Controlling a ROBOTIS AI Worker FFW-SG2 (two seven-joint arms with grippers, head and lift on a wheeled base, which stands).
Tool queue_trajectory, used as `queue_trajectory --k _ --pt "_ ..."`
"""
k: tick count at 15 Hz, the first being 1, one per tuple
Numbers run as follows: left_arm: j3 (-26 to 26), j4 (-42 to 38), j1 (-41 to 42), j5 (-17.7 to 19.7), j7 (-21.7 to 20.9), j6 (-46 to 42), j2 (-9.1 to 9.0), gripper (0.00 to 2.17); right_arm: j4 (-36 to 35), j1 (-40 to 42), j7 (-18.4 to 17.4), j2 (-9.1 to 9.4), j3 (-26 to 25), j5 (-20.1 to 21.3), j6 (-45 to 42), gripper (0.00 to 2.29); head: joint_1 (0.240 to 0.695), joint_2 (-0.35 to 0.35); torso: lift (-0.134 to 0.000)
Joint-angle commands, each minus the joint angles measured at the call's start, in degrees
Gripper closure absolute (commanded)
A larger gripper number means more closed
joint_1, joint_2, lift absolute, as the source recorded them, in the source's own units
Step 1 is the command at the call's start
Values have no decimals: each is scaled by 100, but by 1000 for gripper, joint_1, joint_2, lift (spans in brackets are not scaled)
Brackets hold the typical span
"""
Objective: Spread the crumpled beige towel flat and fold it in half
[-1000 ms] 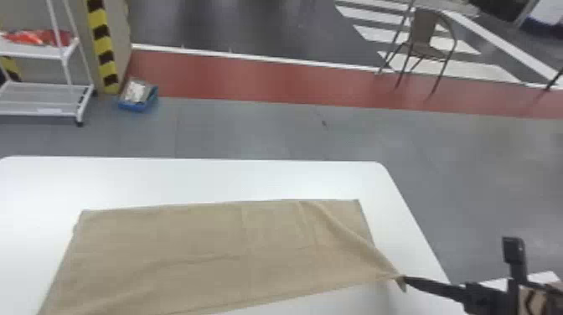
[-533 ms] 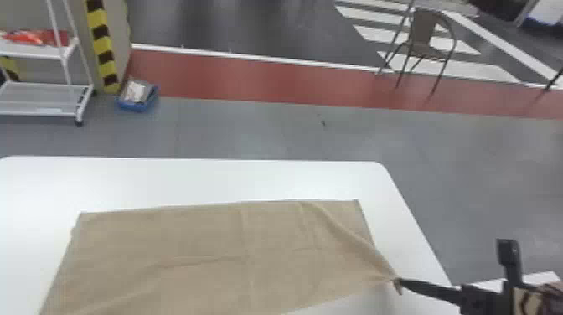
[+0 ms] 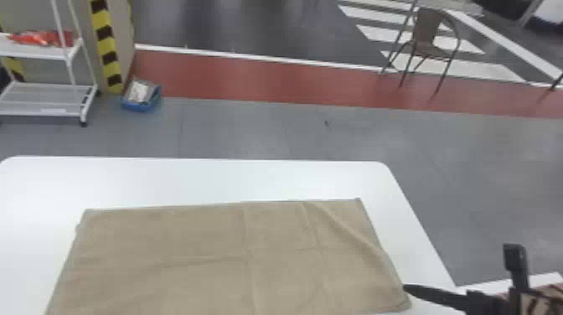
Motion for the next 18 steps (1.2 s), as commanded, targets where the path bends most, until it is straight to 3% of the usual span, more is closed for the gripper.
queue_trajectory --k 1,4,7,10,12,15,16,17,18 --pt "165 -134 62 -67 -16 14 18 29 0 -42 -7 -24 -13 15 36 272 695 -254 0" --pt "403 -239 54 3 -8 -3 18 29 -36 -147 -7 -42 -171 6 194 178 695 -225 0" --pt "350 -63 -474 65 -8 -21 -26 43 -18 -595 46 -42 -320 -231 106 124 695 -209 0" --pt "-19 288 -1361 74 10 -3 -61 39 404 -1351 213 -33 -215 -187 -650 124 695 -193 0" --pt "-529 781 -2047 -6 309 -38 -78 39 650 -1685 204 -7 -153 -178 -1406 127 695 -194 0" --pt "-1206 1598 -2847 -331 573 -144 -87 46 1116 -1835 107 125 -285 -231 -3252 191 695 -209 0" --pt "-1381 1914 -3075 -410 599 -232 -96 43 1599 -2089 107 99 -373 -240 -3937 208 695 -216 0" --pt "-1584 2231 -3286 -445 704 -372 -96 39 2267 -2441 116 -68 -452 -231 -4447 208 695 -226 0" --pt "-1707 2459 -3436 -445 740 -513 -114 39 3014 -2836 125 -385 -294 -108 -4816 208 695 -250 0"
